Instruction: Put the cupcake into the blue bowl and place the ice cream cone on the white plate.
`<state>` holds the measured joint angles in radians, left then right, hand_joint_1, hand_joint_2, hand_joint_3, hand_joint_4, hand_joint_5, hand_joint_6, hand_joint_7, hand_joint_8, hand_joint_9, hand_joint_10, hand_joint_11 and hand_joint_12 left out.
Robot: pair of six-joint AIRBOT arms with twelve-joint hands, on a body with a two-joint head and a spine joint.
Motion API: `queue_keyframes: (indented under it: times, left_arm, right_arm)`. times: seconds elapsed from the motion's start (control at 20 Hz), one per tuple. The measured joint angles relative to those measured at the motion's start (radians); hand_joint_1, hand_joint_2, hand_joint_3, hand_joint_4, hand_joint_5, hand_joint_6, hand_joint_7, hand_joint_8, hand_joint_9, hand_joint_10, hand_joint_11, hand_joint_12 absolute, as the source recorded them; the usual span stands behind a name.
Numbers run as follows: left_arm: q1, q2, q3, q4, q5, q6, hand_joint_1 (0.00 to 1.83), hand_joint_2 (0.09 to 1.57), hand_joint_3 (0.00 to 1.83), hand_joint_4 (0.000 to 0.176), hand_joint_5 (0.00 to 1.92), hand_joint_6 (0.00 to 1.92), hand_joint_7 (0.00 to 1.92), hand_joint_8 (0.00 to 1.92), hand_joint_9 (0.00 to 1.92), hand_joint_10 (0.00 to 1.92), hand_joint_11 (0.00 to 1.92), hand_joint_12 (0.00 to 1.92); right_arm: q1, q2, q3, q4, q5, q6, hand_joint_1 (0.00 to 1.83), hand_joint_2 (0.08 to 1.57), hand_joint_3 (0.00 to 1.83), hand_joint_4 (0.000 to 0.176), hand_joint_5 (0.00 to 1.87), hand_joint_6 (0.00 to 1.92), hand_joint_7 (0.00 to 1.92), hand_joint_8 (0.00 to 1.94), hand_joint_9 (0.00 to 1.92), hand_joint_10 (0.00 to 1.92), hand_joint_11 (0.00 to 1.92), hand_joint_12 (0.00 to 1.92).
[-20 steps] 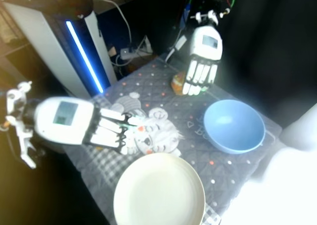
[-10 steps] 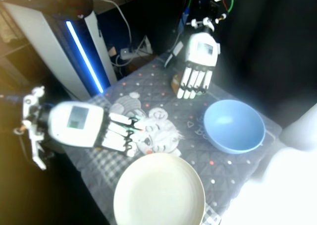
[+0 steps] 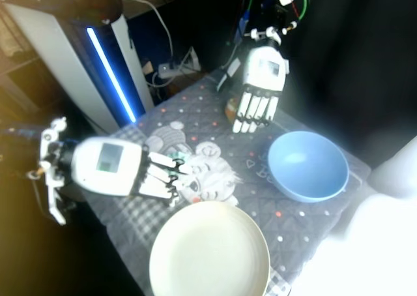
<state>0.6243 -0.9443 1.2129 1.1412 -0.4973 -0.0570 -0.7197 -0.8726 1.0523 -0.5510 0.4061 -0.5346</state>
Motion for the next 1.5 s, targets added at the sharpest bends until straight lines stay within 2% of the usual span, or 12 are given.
queue_keyframes:
  times: [0.2, 0.3, 0.35, 0.4, 0.5, 0.7, 0.85, 0.9, 1.05, 1.25, 1.4, 1.5]
  left_arm:
    - [0.0, 0.0, 0.0, 0.0, 0.001, 0.0, 0.93, 0.78, 0.0, 0.0, 0.49, 0.01, 0.61, 0.0, 0.64, 0.0, 0.18, 1.1]
    - [0.002, 0.0, 0.0, -0.001, 0.001, 0.0, 1.12, 0.87, 0.0, 0.0, 0.68, 0.01, 0.73, 0.01, 0.75, 0.02, 0.28, 1.16]
    - [0.002, 0.0, 0.0, 0.001, 0.001, 0.0, 1.18, 1.01, 0.02, 0.0, 1.02, 0.6, 0.93, 0.02, 0.96, 0.05, 0.52, 1.1]
    - [0.002, 0.0, 0.0, -0.002, 0.001, -0.001, 1.35, 1.05, 0.01, 0.0, 1.06, 0.81, 1.03, 0.57, 1.03, 0.8, 0.71, 1.02]
    - [0.008, 0.0, 0.002, -0.008, 0.001, -0.007, 1.39, 1.07, 0.0, 0.0, 1.05, 0.92, 1.08, 0.69, 1.01, 1.01, 0.82, 1.01]
    - [0.024, -0.02, 0.022, -0.042, -0.011, -0.011, 1.38, 1.07, 0.0, 0.0, 1.05, 0.92, 1.07, 0.71, 0.98, 1.04, 0.77, 1.09]
    - [0.031, -0.02, 0.023, -0.057, -0.014, -0.011, 1.38, 1.08, 0.0, 0.0, 1.05, 0.93, 1.04, 0.73, 0.96, 1.09, 0.76, 1.11]
    - [0.031, -0.021, 0.024, -0.058, -0.016, -0.011, 1.39, 1.07, 0.0, 0.0, 1.05, 0.93, 1.05, 0.7, 0.98, 1.06, 0.77, 1.09]
    - [0.032, -0.023, 0.026, -0.06, -0.016, -0.011, 1.38, 1.07, 0.0, 0.0, 1.07, 0.89, 1.02, 0.74, 0.98, 1.08, 0.75, 1.08]
    - [0.036, -0.024, 0.027, -0.068, -0.018, -0.011, 1.38, 1.07, 0.0, 0.0, 1.06, 0.94, 1.12, 0.56, 0.93, 1.11, 0.75, 1.06]
    - [0.037, -0.027, 0.033, -0.076, -0.022, -0.008, 1.39, 1.05, 0.0, 0.0, 1.08, 0.86, 1.18, 0.44, 1.0, 1.1, 0.84, 1.13]
    - [0.039, -0.027, 0.033, -0.081, -0.023, -0.006, 1.39, 1.06, 0.0, 0.0, 1.07, 0.88, 1.17, 0.52, 0.98, 1.06, 0.78, 1.17]
  right_arm:
    - [0.0, -0.01, 0.008, -0.002, -0.002, 0.001, 0.83, 0.75, 0.0, 0.0, 0.32, 0.0, 0.61, 0.0, 0.63, 0.0, 0.22, 1.02]
    - [0.0, -0.018, 0.017, 0.0, -0.009, 0.001, 0.92, 0.85, 0.0, 0.0, 0.61, 0.01, 0.87, 0.02, 0.93, 0.06, 0.56, 1.09]
    - [0.0, -0.021, 0.02, 0.0, -0.01, 0.003, 1.01, 0.94, 0.0, 0.0, 0.91, 0.04, 1.18, 0.08, 1.28, 0.22, 0.86, 1.26]
    - [0.0, -0.021, 0.02, -0.001, -0.013, 0.003, 1.16, 1.0, 0.0, 0.0, 1.17, 0.43, 1.31, 0.05, 1.42, 0.26, 1.02, 1.28]
    - [0.004, -0.054, 0.055, 0.005, -0.006, 0.013, 1.18, 1.05, 0.0, 0.0, 1.11, 0.74, 1.48, 0.06, 1.62, 0.38, 1.31, 1.29]
    - [0.007, -0.066, 0.064, 0.011, -0.01, 0.01, 1.18, 1.09, 0.0, 0.0, 1.04, 0.87, 1.48, 0.01, 1.6, 0.19, 1.32, 1.06]
    - [0.007, -0.07, 0.069, 0.015, -0.008, 0.012, 1.18, 1.09, 0.0, 0.0, 1.04, 0.87, 1.5, 0.01, 1.64, 0.18, 1.34, 1.11]
    - [0.007, -0.071, 0.07, 0.015, -0.007, 0.011, 1.29, 1.05, 0.01, 0.0, 1.0, 0.76, 1.26, 0.71, 1.65, 0.1, 1.36, 1.06]
    - [0.007, -0.079, 0.072, 0.019, 0.0, 0.015, 1.29, 1.06, 0.0, 0.0, 1.0, 0.74, 1.23, 0.77, 1.68, 0.1, 1.32, 1.19]
    - [0.007, -0.081, 0.079, 0.025, 0.001, 0.017, 1.28, 1.09, 0.0, 0.0, 0.95, 0.79, 1.14, 0.96, 1.58, 0.11, 1.13, 1.38]
    - [0.007, -0.084, 0.083, 0.034, 0.001, 0.018, 1.28, 1.06, 0.0, 0.0, 0.98, 0.82, 1.23, 0.73, 1.48, 0.08, 1.0, 1.25]
    - [0.007, -0.084, 0.084, 0.038, 0.0, 0.017, 1.27, 1.07, 0.0, 0.0, 0.95, 0.91, 1.24, 0.66, 1.44, 0.06, 1.0, 1.22]
